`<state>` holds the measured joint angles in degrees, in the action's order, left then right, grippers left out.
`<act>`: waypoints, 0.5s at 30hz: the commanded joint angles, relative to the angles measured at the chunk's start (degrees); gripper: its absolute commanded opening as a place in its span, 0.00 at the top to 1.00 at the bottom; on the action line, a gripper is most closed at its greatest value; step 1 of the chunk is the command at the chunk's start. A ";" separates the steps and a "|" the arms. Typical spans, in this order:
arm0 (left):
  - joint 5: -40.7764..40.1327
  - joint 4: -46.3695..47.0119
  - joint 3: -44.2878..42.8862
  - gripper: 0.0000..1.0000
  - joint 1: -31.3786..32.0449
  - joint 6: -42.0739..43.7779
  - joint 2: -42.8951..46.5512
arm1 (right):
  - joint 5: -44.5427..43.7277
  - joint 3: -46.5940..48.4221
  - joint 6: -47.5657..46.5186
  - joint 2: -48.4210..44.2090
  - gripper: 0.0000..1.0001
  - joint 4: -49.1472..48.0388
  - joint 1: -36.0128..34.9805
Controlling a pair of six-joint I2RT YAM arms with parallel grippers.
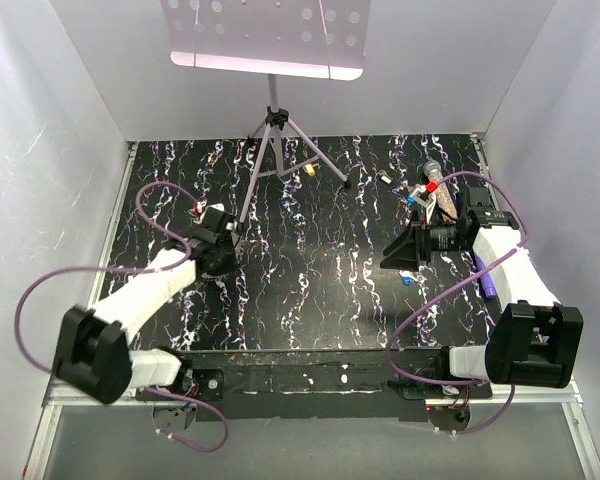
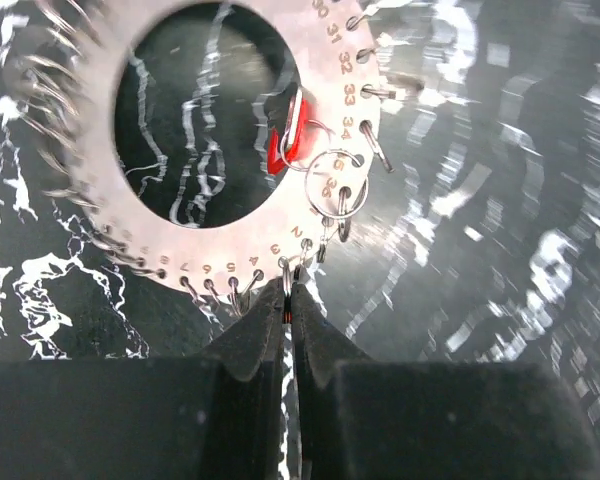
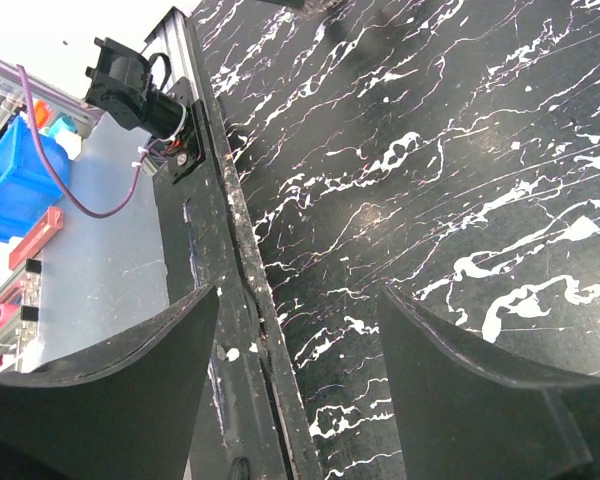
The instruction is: Put the keys on the keyring
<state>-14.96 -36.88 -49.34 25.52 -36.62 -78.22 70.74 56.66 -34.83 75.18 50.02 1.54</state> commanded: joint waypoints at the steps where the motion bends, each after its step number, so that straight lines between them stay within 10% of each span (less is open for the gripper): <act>1: 17.81 -0.28 -0.31 1.00 -0.21 18.65 14.82 | 1.77 3.19 -3.75 0.06 0.28 3.85 0.30; 5: 31.63 -5.12 -4.61 1.00 0.58 30.88 20.11 | 2.82 4.50 -13.48 0.32 0.28 11.48 0.22; 11: 44.74 -5.48 -8.83 1.00 6.11 48.11 23.63 | 4.93 12.67 -51.78 4.18 0.28 41.42 -1.45; 15: 43.62 -3.47 -12.09 1.00 13.22 54.71 21.62 | 0.73 17.59 -52.09 2.61 0.27 41.21 -7.50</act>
<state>22.94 -42.46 -56.90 33.36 6.24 -56.12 72.29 68.64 -73.10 79.48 71.90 -0.71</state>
